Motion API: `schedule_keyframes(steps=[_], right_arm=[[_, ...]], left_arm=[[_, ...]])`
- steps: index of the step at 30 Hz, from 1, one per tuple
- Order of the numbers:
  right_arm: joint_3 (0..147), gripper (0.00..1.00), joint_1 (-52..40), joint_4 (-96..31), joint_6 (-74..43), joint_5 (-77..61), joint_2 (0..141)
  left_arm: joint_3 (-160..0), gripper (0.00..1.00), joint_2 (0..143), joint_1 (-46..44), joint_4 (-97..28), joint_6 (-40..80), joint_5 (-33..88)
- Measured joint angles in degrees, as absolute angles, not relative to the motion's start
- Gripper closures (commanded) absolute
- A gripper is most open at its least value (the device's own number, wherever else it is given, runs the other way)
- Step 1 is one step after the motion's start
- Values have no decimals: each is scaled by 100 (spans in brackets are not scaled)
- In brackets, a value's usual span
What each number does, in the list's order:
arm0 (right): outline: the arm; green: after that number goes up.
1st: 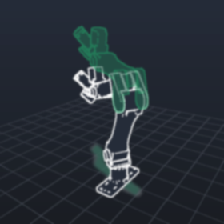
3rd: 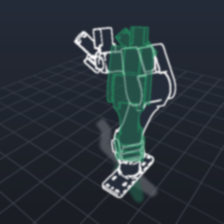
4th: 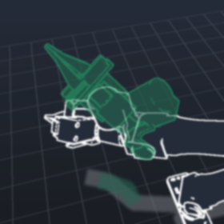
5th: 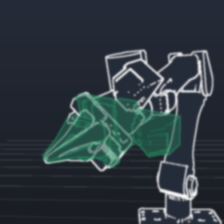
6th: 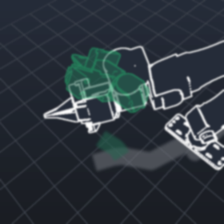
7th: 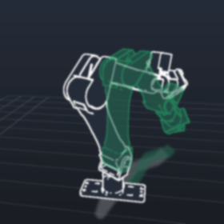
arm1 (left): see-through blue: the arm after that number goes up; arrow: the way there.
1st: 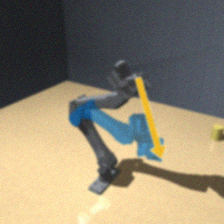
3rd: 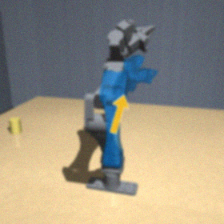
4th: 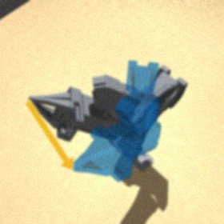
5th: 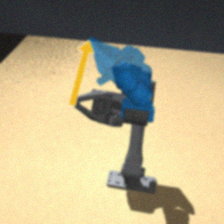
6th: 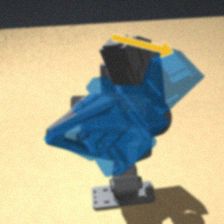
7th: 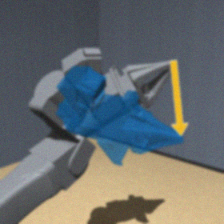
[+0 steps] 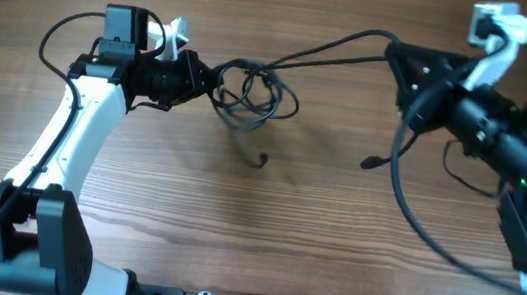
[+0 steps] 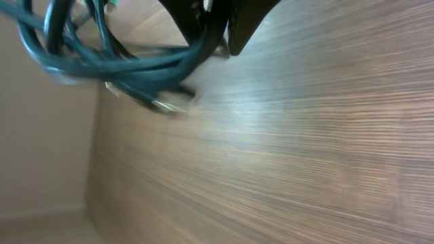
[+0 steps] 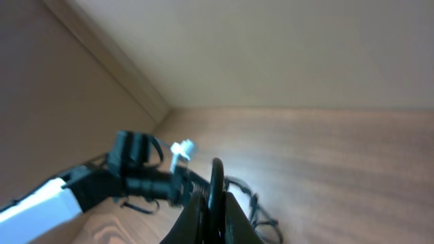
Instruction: Untangle cables
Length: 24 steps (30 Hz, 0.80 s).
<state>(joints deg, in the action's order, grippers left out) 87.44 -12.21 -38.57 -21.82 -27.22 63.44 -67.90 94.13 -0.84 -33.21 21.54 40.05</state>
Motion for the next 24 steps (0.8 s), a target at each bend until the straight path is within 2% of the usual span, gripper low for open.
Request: schedule_keyframes(steps=[3,8,12,17,19,24], right_arm=[[8744,96,-1219,-3900,-2178,-2744,5966],[8746,96,-1166,-4318,-2158,-2585,5730],[8761,96,-1138,-4626,-2250,-2530,5859],[8967,95,-1074,-4735,-2314,-3013,6777],[9000,86,-1057,-5061,-2311,-3105,7537],[9015,41,-1055,-5826,-2292,-2550,9035]], left_arm=[[-6790,71,9413,-86,-3358,2185,3730],[-6788,42,9435,-67,-3417,2261,3227],[-6768,42,9504,-3,-3404,2220,2941],[-6735,40,9596,-106,-3345,1470,2991],[-6733,39,9603,-305,-3393,1317,3004],[-6733,36,9605,-864,-3435,1387,3028]])
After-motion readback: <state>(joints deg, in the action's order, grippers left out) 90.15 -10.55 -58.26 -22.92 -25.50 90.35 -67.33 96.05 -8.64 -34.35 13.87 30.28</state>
